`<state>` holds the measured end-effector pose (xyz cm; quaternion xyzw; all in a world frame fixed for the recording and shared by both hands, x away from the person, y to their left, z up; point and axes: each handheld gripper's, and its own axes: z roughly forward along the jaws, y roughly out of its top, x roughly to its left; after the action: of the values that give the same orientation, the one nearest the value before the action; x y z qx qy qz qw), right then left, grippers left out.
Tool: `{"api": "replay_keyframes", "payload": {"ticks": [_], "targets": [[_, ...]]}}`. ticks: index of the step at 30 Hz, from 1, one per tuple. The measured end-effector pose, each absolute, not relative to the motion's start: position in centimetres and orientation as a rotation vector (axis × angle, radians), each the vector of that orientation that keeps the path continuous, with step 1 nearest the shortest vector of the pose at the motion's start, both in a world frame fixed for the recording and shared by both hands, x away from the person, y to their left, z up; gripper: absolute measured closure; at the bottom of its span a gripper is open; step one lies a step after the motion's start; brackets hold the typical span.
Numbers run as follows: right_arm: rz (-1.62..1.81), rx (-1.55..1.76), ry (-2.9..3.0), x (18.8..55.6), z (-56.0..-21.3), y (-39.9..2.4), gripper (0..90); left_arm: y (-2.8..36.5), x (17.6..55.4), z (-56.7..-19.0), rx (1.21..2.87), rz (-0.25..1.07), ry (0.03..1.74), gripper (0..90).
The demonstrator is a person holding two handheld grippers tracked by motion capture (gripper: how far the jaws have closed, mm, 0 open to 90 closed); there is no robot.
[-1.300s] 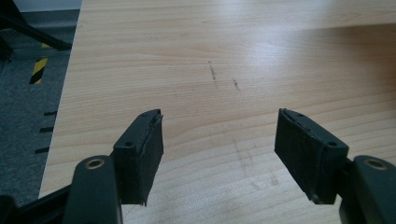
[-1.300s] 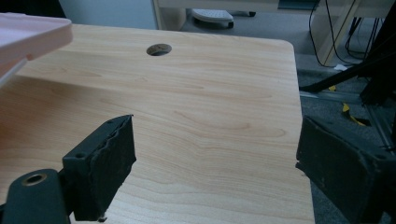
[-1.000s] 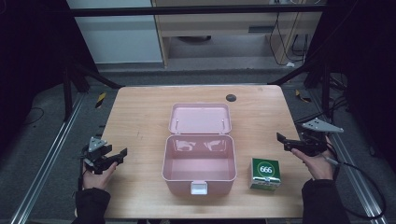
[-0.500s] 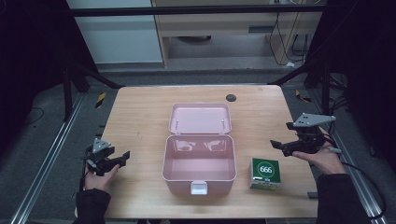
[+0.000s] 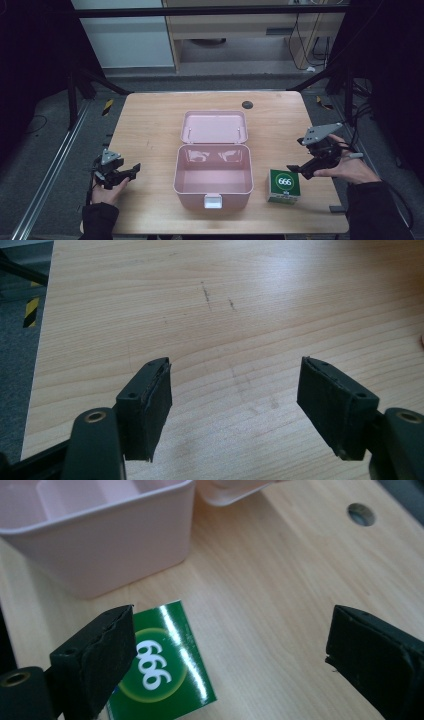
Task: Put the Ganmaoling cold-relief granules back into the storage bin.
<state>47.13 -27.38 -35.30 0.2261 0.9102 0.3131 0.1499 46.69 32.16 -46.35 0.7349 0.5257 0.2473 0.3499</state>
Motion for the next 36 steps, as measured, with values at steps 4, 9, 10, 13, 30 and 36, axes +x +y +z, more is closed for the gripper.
{"api": "replay_keyframes", "payload": {"ticks": [4, 9, 10, 13, 30, 36], "targets": [[0.849, 0.6, 2.672, 46.9, -35.6, -26.8, 5.6, 32.1, 46.7, -46.4, 1.907, 0.642, 1.361, 29.4], [0.773, 0.537, 2.748, 46.7, -36.0, -26.2, 5.0, 32.1, 46.7, -46.5, 1.917, 0.636, 1.36, 29.4], [0.761, 0.54, 2.755, 46.6, -36.1, -26.0, 5.0, 32.1, 46.7, -46.5, 1.919, 0.636, 1.359, 29.4], [0.722, 0.513, 2.803, 46.6, -36.4, -25.7, 4.6, 32.0, 46.7, -46.5, 1.924, 0.633, 1.358, 29.4], [0.497, 0.423, 2.938, 46.1, -37.9, -23.3, 4.2, 32.0, 46.8, -46.6, 1.935, 0.633, 1.358, 29.3], [0.424, 0.382, 2.963, 46.2, -38.6, -22.6, 3.8, 32.0, 46.8, -46.6, 1.936, 0.633, 1.358, 29.3]]}}
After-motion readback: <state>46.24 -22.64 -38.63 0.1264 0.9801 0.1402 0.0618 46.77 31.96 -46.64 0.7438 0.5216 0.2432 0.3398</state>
